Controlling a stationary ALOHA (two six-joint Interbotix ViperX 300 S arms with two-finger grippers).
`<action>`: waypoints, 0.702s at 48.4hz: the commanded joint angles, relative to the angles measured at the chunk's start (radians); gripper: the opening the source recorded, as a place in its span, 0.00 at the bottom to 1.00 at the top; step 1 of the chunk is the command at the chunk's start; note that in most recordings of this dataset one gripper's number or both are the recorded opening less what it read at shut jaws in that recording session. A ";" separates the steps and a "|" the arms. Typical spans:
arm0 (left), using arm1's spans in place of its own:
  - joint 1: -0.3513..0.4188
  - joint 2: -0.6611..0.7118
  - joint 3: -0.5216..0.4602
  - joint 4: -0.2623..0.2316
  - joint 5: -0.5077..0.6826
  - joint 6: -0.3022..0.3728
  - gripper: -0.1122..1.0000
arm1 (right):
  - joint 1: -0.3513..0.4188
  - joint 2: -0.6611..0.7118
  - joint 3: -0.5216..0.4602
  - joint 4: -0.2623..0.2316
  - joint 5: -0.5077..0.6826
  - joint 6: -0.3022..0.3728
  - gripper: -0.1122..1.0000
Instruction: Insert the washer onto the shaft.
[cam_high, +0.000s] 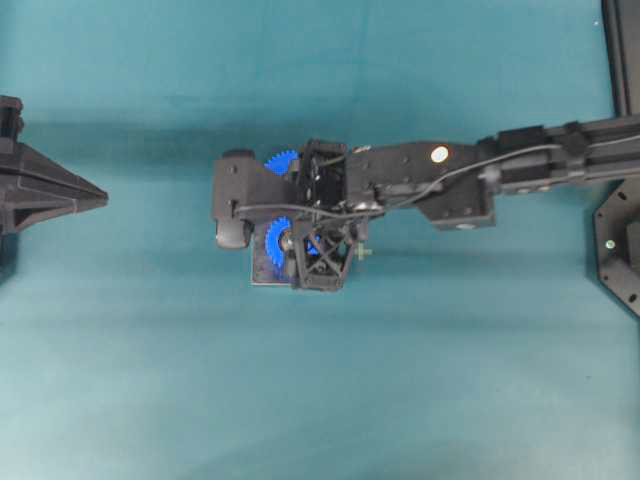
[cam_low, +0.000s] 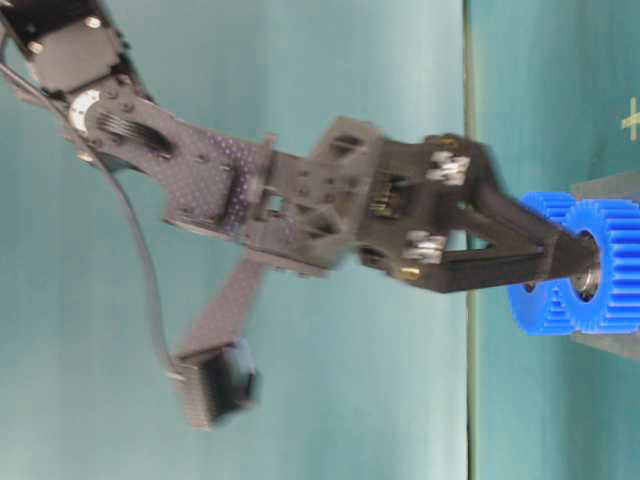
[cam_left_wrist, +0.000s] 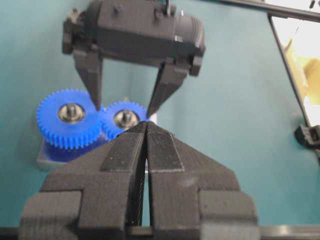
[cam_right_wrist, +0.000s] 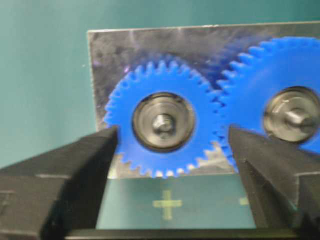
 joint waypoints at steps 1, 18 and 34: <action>0.002 0.006 -0.012 0.002 -0.009 0.000 0.11 | -0.008 -0.067 -0.018 -0.005 -0.006 0.008 0.83; -0.002 0.005 -0.014 0.003 -0.009 0.003 0.11 | -0.020 -0.155 0.038 -0.018 0.000 0.005 0.79; -0.002 0.009 -0.005 0.003 -0.009 0.006 0.11 | -0.029 -0.278 0.114 -0.035 -0.008 0.006 0.79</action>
